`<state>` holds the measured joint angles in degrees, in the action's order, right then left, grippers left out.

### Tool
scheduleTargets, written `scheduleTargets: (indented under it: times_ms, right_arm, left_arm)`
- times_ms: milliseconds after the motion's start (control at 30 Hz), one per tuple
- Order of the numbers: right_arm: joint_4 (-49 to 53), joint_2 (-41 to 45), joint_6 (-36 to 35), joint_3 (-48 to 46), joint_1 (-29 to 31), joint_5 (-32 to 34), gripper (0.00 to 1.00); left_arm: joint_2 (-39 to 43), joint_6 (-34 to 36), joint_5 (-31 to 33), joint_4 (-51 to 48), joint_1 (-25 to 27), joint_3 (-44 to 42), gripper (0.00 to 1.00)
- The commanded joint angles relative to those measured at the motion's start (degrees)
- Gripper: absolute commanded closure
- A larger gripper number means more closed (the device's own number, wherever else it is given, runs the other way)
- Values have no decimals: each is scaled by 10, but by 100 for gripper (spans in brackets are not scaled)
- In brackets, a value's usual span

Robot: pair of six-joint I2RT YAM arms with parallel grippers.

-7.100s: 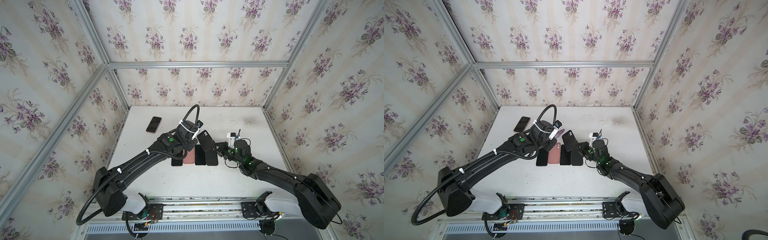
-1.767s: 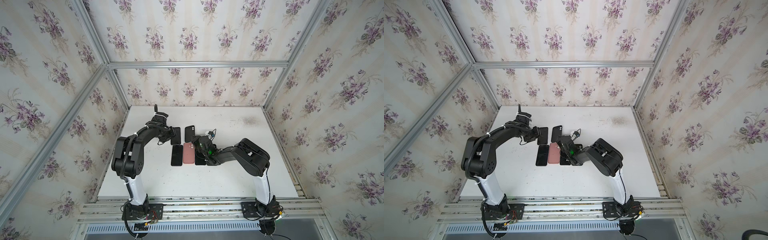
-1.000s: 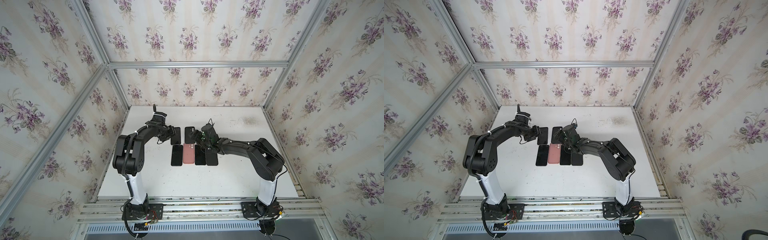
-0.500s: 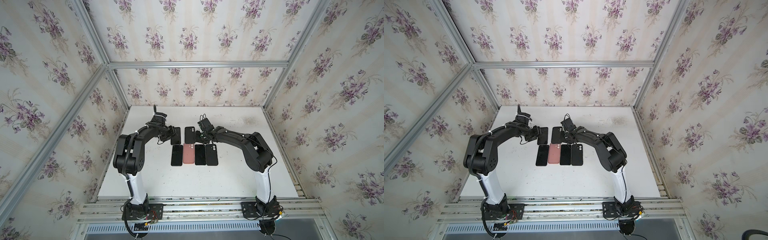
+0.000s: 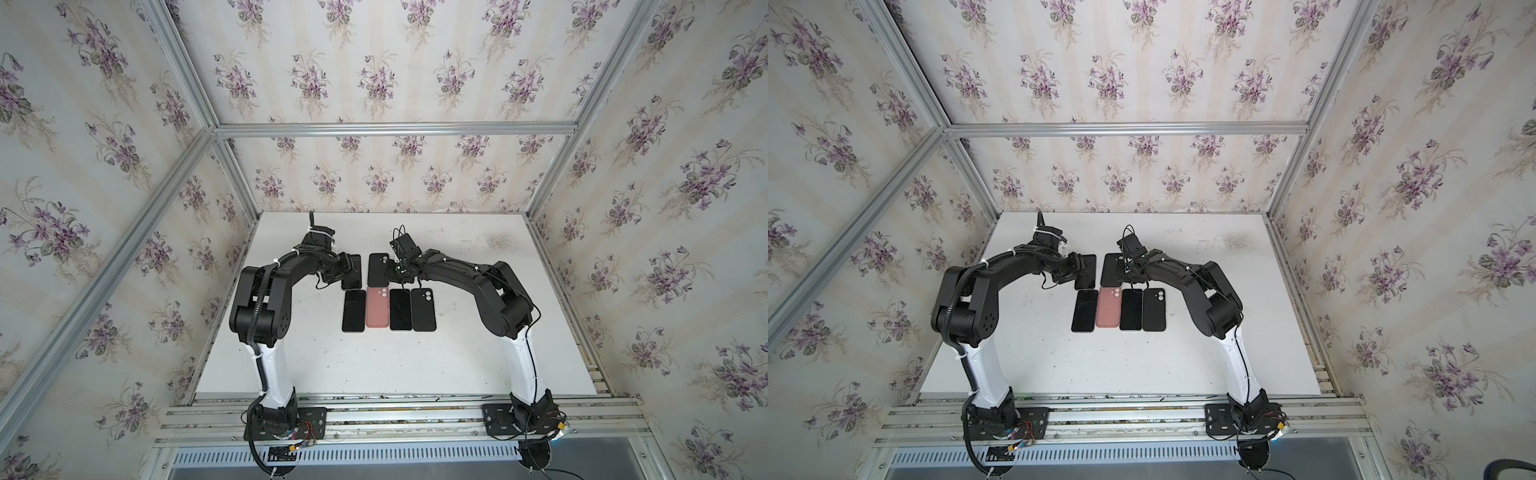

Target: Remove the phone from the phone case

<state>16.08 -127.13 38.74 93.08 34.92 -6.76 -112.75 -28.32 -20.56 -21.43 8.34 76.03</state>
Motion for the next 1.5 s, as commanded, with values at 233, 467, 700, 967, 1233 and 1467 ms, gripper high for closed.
scheduleTargets:
  times_ms: [233, 467, 700, 967, 1233, 1467]
  right_arm:
    - [13, -28, -29, 49, -2, 31, 84]
    - [14, -42, -61, 69, -12, 36, 86]
    - [29, -55, -93, 98, -12, 39, 87]
    - [-9, -33, -70, 36, -7, 28, 88]
    - [-33, -9, -65, 0, -2, 29, 84]
    - [-50, 21, -48, -19, -5, 23, 70]
  left_arm:
    - [-11, 10, -12, 10, 0, 14, 36]
    - [-15, 12, -15, 10, 0, 18, 36]
    - [-16, 11, -17, 10, 1, 22, 36]
    - [-24, 16, -20, 11, 4, 30, 36]
    - [34, 10, 26, 9, 0, 6, 31]
    - [39, 13, 53, -17, -13, 8, 28]
